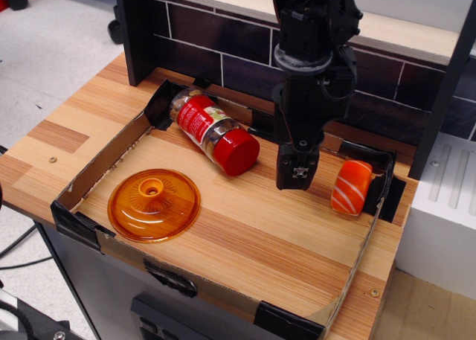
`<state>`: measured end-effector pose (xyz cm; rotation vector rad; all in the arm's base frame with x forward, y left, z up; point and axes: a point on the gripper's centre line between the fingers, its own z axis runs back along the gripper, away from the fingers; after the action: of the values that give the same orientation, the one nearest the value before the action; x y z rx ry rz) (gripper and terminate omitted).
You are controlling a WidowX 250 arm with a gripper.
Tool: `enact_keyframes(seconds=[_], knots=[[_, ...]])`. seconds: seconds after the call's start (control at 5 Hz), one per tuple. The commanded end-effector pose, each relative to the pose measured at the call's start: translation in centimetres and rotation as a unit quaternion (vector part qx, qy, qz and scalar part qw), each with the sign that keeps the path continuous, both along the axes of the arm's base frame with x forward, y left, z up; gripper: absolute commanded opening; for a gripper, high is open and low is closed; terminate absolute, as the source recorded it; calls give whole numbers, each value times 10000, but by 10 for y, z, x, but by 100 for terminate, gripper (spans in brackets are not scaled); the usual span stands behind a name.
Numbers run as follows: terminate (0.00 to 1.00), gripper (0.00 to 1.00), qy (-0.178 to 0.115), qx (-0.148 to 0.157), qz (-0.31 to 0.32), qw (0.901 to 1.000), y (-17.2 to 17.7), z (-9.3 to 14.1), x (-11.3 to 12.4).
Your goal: Upright basil bottle
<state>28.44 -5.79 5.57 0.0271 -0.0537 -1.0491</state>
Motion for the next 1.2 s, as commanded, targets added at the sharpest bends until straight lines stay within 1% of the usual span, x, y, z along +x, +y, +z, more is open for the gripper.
enact_keyframes(seconds=[0.0, 0.2, 0.4, 0.6, 0.8, 1.0], knots=[[0, 100, 0, 0, 0, 10000, 0, 0, 0], [0, 100, -540, -67, -1245, 9907, 22, 15, 2], [0, 100, -410, -157, -2385, 9702, 33, 19, 7], [0, 100, -334, 20, -3492, 9364, 48, 19, 21], [0, 100, 80, 227, -4257, 9046, 54, 16, 36], [0, 100, 51, 419, -4840, 8740, 50, 10, 36]])
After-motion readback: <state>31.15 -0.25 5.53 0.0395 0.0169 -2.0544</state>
